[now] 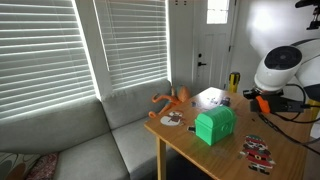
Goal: Turn the blue toy car over
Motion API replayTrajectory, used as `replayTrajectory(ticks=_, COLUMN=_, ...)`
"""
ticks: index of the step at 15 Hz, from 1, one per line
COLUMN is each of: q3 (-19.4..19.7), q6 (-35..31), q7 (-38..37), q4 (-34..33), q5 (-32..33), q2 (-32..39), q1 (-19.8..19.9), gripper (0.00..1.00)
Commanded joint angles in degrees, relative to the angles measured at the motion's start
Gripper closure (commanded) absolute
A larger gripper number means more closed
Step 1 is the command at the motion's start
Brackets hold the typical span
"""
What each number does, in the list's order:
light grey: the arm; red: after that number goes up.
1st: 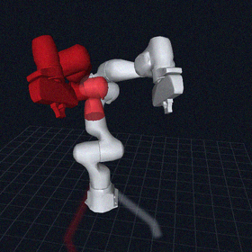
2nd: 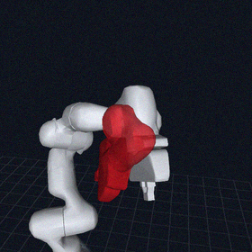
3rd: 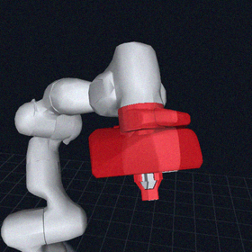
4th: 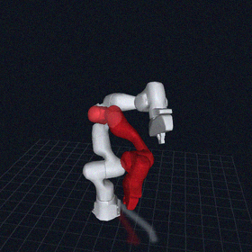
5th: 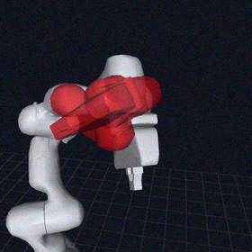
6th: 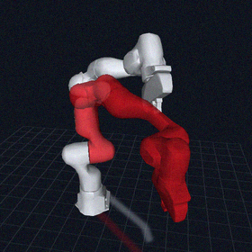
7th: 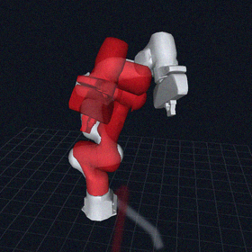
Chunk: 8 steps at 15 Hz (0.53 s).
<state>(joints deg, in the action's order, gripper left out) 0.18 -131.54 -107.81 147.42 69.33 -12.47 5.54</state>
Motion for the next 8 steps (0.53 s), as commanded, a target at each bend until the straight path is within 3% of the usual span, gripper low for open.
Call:
replayTrajectory(ticks=1, q3=-0.28, q6=1.15, q7=-5.86, q4=0.24, q5=4.35, q2=3.61, q1=-1.18, gripper=0.89)
replayTrajectory(ticks=8, q3=0.05, q6=3.64, q7=-13.17, q4=0.13, q5=13.15, q2=6.14, q1=-2.64, gripper=0.89)
